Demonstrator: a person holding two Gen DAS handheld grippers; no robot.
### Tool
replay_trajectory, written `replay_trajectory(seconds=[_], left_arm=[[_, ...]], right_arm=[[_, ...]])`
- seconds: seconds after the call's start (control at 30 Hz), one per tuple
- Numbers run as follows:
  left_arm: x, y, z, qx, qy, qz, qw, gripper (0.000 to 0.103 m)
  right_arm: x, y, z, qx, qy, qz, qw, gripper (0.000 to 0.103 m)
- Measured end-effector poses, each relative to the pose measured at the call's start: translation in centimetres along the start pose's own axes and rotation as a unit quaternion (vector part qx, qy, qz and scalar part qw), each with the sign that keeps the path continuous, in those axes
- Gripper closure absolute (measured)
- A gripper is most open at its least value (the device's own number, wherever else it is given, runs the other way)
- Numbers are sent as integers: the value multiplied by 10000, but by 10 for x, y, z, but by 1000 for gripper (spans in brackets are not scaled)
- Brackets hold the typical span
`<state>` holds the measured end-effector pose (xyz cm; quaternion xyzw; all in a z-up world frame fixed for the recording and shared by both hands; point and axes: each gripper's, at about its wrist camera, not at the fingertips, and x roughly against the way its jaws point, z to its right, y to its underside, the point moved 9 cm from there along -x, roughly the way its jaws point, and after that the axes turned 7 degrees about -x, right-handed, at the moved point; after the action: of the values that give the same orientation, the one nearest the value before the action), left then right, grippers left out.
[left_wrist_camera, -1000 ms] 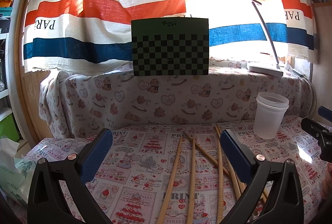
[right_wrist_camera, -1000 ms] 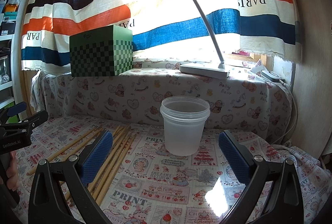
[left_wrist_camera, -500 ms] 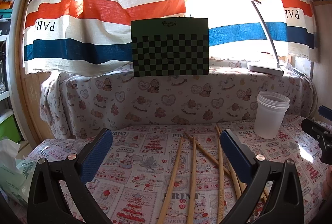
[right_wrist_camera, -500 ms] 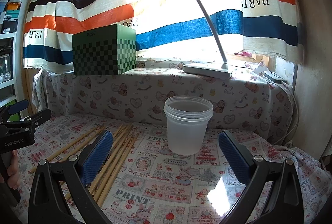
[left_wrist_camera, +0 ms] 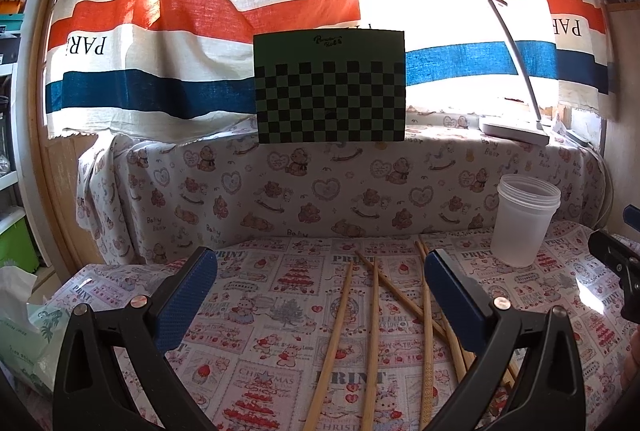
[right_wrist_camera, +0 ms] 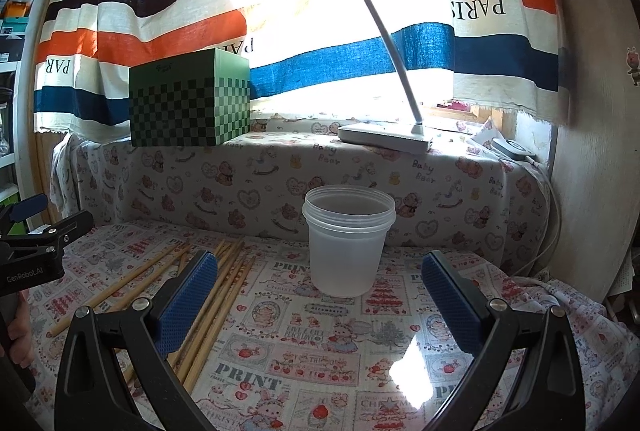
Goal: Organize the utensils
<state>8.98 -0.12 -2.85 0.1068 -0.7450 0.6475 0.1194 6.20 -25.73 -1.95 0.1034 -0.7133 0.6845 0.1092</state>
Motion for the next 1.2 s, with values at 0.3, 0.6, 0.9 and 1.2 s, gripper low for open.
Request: replay_trajectory(seconds=[0.3,0.6,0.9,1.2], left_arm=[[0,1,-9,141,-254,23,9996,0],[2,1,-13,195,-401,30,9990,0],[2,2,-17,213,-519,-3,9984,0],[-2,4,-15,211,-489,-85,9985,0]], right_arm=[[-1,4,-26,-29,-626,-700,9956,27],[-39,40,-64,-159,-935,-2431,9654,49],[-64,75,-78,-457,-714,-3317,9396,76],[-63,98,-80,-303,-545,-3776,9238,88]])
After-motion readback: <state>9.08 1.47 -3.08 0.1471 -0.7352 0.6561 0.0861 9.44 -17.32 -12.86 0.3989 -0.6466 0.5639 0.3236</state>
